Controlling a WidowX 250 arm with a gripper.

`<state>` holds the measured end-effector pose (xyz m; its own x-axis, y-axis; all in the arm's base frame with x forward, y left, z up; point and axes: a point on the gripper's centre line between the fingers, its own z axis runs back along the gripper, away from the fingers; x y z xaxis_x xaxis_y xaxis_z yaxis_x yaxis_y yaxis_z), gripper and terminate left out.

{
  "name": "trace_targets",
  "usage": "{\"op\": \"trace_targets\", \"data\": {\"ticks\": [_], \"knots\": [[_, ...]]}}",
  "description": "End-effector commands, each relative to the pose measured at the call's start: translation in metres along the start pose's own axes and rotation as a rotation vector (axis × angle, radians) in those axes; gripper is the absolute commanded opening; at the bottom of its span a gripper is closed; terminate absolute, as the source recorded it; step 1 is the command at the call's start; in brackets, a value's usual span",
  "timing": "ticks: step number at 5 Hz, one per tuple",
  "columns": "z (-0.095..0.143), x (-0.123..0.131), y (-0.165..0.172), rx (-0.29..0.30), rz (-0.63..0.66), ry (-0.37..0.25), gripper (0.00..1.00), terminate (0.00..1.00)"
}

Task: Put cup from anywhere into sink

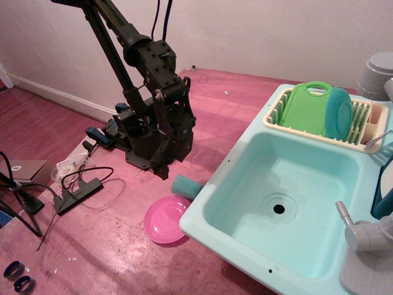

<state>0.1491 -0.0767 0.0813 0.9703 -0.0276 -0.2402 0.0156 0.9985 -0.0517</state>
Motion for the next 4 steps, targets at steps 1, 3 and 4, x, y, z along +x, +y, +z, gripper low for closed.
{"op": "trace_targets", "data": {"ticks": [1,3,4], "knots": [[0.0,0.0,0.0,0.0,0.0,0.0,1.0,0.0],[-0.002,0.011,-0.003,0.003,0.003,0.001,1.0,0.0],[-0.011,0.014,-0.009,-0.007,0.0,0.01,1.0,0.0]]}}
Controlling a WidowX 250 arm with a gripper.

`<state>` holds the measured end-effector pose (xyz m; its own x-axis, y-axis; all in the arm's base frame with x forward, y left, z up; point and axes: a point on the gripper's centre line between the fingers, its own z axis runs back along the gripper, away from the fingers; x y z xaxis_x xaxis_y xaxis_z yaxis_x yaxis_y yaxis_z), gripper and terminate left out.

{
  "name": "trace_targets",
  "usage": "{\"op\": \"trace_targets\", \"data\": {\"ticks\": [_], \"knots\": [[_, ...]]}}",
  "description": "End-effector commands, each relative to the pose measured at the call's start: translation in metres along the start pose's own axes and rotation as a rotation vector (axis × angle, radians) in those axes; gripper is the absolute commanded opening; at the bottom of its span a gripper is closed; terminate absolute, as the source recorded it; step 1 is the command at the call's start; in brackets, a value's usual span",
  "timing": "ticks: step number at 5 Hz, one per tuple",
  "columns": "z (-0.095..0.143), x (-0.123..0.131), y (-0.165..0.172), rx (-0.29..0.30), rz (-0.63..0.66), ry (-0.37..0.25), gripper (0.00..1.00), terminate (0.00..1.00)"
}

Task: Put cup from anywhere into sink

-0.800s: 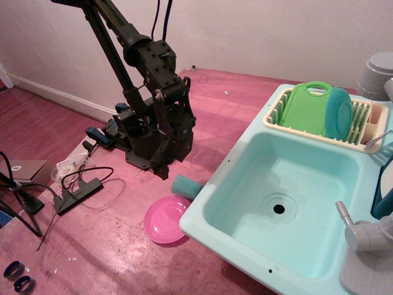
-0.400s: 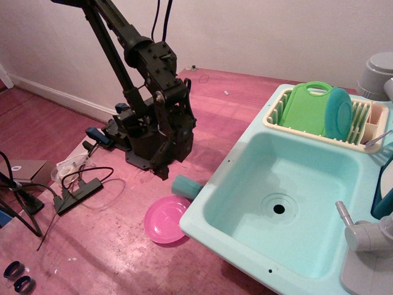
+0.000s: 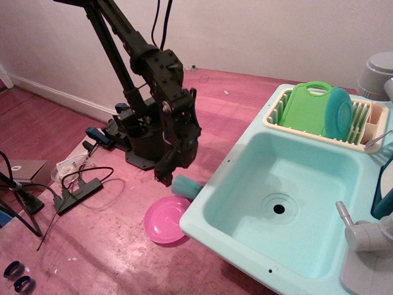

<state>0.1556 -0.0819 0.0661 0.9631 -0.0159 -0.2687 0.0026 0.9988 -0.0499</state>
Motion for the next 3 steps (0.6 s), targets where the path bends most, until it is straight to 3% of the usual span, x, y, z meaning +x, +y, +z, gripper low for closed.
{"op": "trace_targets", "data": {"ticks": [1,3], "knots": [[-0.008,0.003,-0.013,-0.007,0.012,-0.009,1.0,0.0],[-0.029,0.014,-0.025,-0.02,-0.025,0.044,1.0,0.0]]}}
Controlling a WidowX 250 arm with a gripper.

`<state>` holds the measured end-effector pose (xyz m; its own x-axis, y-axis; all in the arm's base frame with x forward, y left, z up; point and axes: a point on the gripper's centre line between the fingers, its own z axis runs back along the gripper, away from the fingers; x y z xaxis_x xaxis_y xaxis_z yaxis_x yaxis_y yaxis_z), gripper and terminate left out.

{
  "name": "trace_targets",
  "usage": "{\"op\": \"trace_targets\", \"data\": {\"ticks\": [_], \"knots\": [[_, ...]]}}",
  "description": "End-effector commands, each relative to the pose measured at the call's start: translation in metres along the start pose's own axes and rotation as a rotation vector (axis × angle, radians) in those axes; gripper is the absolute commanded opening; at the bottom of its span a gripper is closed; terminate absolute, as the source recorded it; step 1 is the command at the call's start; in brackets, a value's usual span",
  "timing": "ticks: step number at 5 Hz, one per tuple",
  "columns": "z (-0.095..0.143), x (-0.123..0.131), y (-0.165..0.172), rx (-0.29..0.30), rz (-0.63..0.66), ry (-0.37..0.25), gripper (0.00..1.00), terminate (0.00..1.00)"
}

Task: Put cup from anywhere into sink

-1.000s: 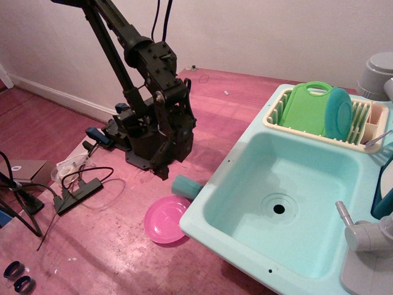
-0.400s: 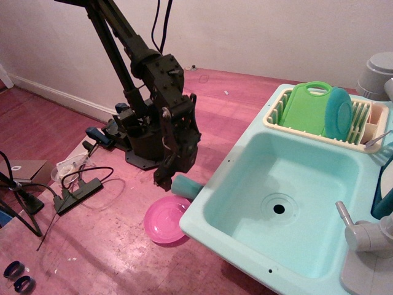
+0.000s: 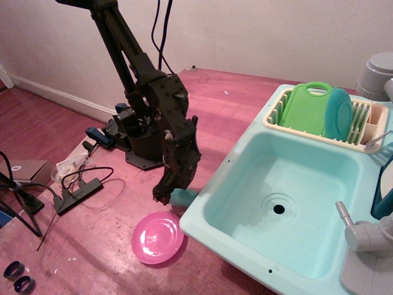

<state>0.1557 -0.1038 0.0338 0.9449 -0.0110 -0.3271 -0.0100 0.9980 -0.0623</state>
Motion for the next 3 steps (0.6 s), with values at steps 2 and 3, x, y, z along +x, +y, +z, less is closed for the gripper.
{"op": "trace_targets", "data": {"ticks": [2,3], "knots": [[-0.004,0.002,-0.006,0.019,-0.043,0.029,1.0,0.0],[0.006,0.004,-0.006,0.048,-0.023,0.044,0.0,0.0]]}}
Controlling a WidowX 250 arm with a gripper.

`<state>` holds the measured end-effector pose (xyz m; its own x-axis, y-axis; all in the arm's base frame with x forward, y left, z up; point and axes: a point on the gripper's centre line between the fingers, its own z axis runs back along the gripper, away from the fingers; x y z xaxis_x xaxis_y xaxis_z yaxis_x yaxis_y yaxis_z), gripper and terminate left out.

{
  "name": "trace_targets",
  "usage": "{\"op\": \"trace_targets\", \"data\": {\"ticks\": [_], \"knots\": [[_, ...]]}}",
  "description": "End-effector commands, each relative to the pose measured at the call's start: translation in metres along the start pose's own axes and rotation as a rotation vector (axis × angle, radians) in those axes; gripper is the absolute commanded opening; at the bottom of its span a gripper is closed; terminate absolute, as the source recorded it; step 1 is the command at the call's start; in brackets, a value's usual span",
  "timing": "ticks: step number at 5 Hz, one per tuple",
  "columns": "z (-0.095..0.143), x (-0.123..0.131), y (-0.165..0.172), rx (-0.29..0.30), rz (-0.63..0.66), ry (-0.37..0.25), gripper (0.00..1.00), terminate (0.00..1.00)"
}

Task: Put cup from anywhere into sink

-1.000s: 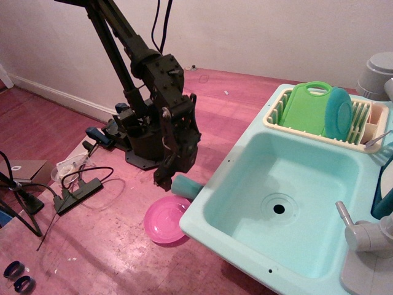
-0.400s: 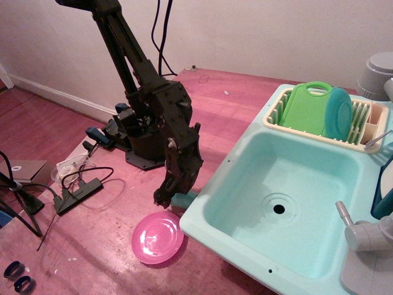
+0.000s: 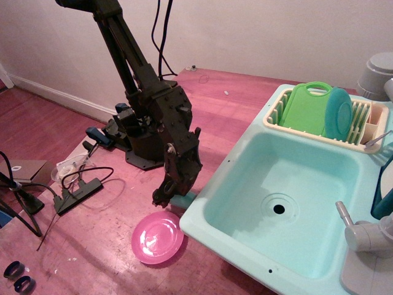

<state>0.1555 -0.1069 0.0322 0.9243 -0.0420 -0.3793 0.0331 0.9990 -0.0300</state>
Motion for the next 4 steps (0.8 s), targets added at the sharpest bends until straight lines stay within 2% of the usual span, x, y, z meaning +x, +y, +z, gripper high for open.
{"op": "trace_targets", "data": {"ticks": [1,2,3,4], "knots": [[0.013,0.007,-0.003,0.003,0.01,-0.016,0.0,0.0],[0.031,0.006,0.002,0.011,-0.019,-0.012,0.0,0.0],[0.071,-0.029,0.027,0.033,-0.028,0.005,0.0,0.0],[0.108,-0.074,0.039,0.078,0.003,-0.005,0.0,0.0]]}}
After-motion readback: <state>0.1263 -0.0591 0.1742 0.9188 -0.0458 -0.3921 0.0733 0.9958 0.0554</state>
